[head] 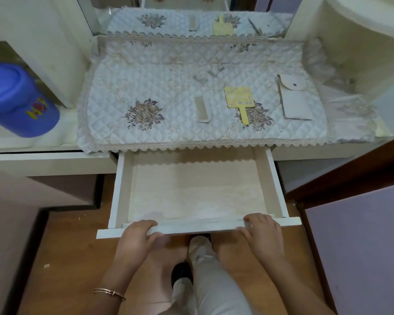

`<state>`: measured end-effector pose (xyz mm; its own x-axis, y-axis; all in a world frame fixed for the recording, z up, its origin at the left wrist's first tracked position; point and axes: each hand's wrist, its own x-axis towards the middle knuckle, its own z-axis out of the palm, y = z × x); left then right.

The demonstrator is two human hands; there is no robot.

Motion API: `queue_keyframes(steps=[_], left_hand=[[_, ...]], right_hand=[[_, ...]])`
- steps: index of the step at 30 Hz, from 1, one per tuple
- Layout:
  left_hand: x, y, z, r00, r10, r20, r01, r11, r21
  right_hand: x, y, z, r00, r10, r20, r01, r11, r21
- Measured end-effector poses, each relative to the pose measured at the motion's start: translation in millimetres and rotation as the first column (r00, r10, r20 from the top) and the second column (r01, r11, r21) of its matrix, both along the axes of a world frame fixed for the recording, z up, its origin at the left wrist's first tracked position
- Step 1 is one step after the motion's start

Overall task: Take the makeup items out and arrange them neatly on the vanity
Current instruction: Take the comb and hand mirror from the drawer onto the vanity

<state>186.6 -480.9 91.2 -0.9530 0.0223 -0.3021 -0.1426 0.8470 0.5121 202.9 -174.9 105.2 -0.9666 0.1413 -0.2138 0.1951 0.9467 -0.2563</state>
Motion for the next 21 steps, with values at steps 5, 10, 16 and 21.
queue_keyframes(steps=[5,10,16,21], left_hand=[[-53,6,1,0.999,0.037,-0.023,-0.038,0.999,-0.032],[-106,14,9,0.995,-0.003,-0.100,-0.007,0.994,-0.107],[-148,22,18,0.963,-0.011,-0.269,-0.062,0.963,-0.262],[-184,23,14,0.969,-0.023,-0.247,-0.052,0.954,-0.295]], right_hand=[[-60,4,2,0.999,0.038,0.012,-0.038,0.998,0.053],[-114,3,6,0.997,0.059,-0.056,-0.054,0.995,0.086],[-166,0,10,0.975,0.139,-0.175,-0.112,0.981,0.157],[-196,3,3,0.947,0.178,-0.268,-0.123,0.970,0.212]])
